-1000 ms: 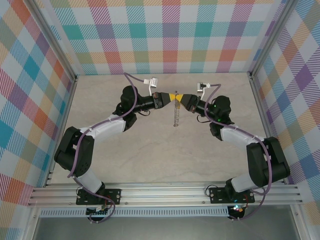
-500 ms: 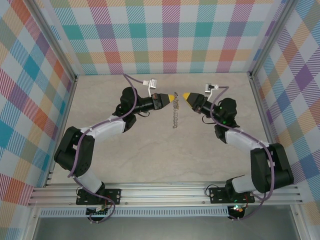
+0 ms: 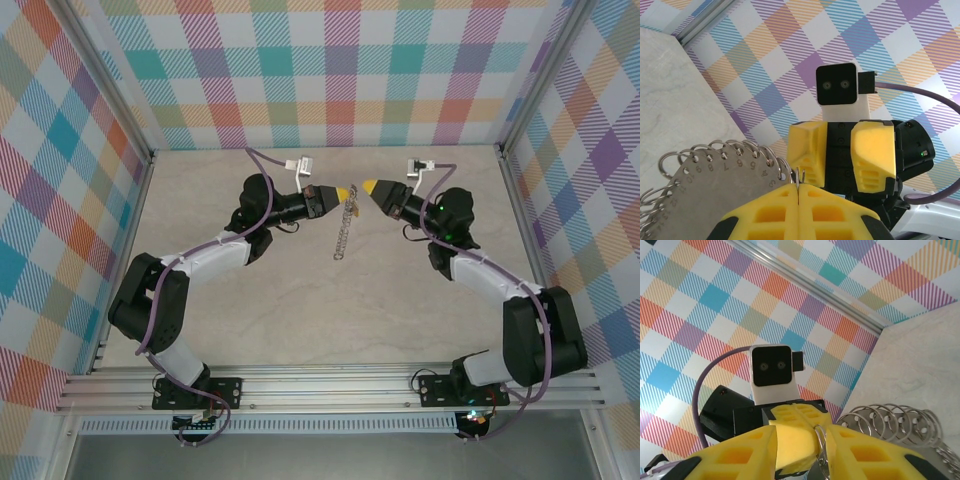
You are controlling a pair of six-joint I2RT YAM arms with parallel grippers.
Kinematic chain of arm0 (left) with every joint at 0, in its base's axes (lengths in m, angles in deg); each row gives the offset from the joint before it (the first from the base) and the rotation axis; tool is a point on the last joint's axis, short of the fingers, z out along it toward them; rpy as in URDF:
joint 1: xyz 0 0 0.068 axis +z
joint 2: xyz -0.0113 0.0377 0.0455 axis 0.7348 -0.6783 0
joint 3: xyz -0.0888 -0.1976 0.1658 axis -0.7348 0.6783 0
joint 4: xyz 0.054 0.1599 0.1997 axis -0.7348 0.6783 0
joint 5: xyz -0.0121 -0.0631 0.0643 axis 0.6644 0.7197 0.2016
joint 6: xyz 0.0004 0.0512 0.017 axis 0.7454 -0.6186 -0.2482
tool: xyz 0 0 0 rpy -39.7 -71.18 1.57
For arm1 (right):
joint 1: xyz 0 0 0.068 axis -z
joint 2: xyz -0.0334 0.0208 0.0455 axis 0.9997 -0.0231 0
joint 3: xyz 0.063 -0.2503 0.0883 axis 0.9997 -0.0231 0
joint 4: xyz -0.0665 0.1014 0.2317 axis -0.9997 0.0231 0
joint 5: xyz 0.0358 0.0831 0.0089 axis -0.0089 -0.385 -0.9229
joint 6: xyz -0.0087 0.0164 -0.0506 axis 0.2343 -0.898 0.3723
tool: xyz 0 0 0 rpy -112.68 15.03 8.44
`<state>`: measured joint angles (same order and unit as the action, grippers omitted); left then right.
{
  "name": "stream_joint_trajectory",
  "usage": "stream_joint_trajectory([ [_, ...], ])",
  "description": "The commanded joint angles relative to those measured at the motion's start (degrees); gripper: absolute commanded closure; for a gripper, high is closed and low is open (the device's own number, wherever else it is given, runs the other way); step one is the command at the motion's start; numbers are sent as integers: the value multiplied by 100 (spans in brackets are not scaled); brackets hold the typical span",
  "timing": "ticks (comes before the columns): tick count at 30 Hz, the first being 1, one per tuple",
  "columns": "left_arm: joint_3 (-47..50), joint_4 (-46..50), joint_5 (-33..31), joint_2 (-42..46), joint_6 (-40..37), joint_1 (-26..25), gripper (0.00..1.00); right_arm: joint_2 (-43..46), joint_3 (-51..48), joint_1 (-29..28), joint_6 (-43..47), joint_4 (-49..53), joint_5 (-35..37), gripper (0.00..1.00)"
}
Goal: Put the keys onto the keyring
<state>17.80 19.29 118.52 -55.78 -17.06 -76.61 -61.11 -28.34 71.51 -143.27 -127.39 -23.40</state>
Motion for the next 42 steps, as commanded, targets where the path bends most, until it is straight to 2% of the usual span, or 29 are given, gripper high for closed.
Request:
stream_joint_trajectory([
  [1,-24,-451,65,43,51,49,100,-174,248,-98,25,-344,-147,68],
  [12,-45,-459,83,20,49,49,100,-449,280,-186,-89,-553,-211,75],
  [22,-26,-468,45,28,49,49,100,-513,93,-256,-185,-720,-261,75],
  [28,-26,-477,33,19,49,49,100,-503,-54,-276,-229,-819,-234,83],
  [36,-13,-505,21,28,66,49,100,-537,-99,-322,-267,-879,-212,82],
  [42,-17,-499,29,19,73,49,100,-600,-84,-349,-329,-988,-241,100],
])
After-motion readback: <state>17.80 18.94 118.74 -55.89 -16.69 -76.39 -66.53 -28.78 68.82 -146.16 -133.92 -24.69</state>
